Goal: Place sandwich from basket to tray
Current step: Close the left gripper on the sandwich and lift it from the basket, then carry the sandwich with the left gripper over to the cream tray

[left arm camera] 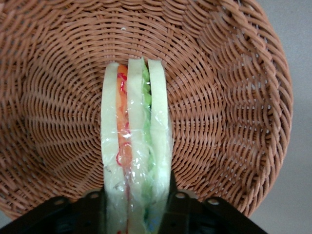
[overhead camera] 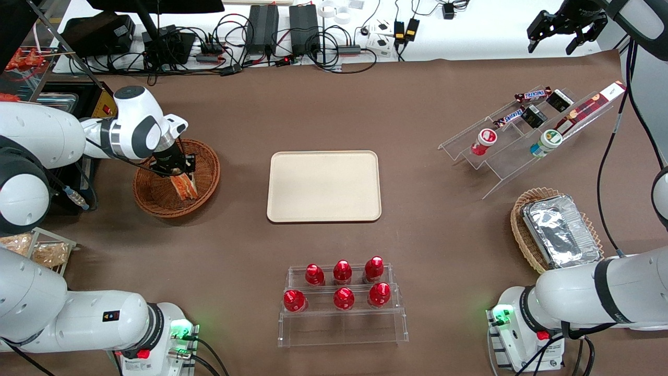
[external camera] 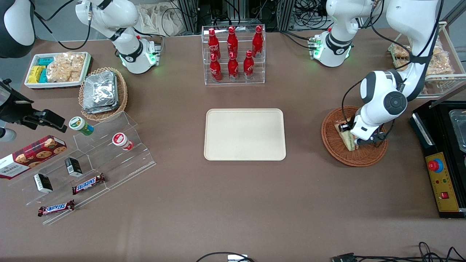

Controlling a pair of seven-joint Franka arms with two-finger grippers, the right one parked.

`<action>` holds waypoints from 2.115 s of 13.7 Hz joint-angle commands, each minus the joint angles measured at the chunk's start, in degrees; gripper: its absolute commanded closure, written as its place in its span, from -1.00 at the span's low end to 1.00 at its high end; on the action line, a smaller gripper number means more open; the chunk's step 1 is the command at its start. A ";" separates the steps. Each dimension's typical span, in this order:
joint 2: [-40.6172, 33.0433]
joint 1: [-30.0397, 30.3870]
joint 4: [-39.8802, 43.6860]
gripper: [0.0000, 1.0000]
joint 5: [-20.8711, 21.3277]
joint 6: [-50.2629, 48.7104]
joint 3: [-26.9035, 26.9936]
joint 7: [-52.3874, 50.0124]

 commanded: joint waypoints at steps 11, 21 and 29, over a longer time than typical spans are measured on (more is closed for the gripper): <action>-11.41 1.93 42.32 1.00 -0.44 -54.83 -1.29 11.24; 7.73 -6.06 58.85 1.00 -0.18 -54.04 -31.09 -29.52; 9.16 -7.40 36.40 1.00 1.91 -30.18 -30.92 -25.16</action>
